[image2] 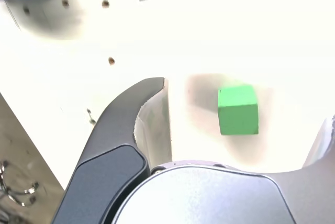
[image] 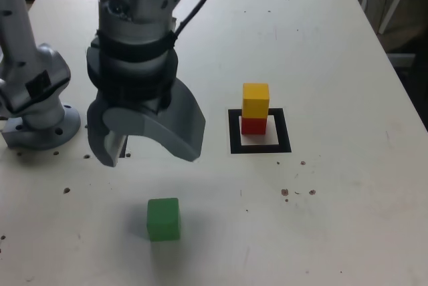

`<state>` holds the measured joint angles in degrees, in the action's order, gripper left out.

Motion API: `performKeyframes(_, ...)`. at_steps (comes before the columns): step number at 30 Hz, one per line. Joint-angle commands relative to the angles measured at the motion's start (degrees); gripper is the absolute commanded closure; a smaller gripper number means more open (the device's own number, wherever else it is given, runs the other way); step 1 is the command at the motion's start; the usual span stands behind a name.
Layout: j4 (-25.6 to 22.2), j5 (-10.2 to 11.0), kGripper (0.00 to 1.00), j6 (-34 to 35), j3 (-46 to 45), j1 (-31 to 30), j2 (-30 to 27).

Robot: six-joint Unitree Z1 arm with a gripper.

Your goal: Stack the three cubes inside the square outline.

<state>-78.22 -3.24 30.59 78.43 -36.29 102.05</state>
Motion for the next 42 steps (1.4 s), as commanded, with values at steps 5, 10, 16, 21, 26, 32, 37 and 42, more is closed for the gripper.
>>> performKeyframes(5, 3.7, -2.1, 0.01, 1.1, -1.0, -0.5, 3.1)
performKeyframes(10, 5.5, -3.8, 0.02, 1.1, -1.3, -0.9, 5.1)
performKeyframes(16, 7.9, -5.4, 0.04, 0.9, -3.2, -1.1, 6.5)
performKeyframes(21, 9.7, -6.0, 0.06, 0.6, -4.0, -1.1, 7.5)
performKeyframes(26, 11.5, -6.9, 0.08, -0.3, -3.7, -1.1, 9.1)
performKeyframes(32, 13.2, -8.3, 0.1, -1.2, -3.8, -1.1, 10.9)
performKeyframes(37, 14.5, -9.1, 0.16, -1.4, -4.0, -1.1, 12.1)
performKeyframes(42, 15.5, -10.0, 0.22, -1.5, -4.1, -1.1, 13.0)
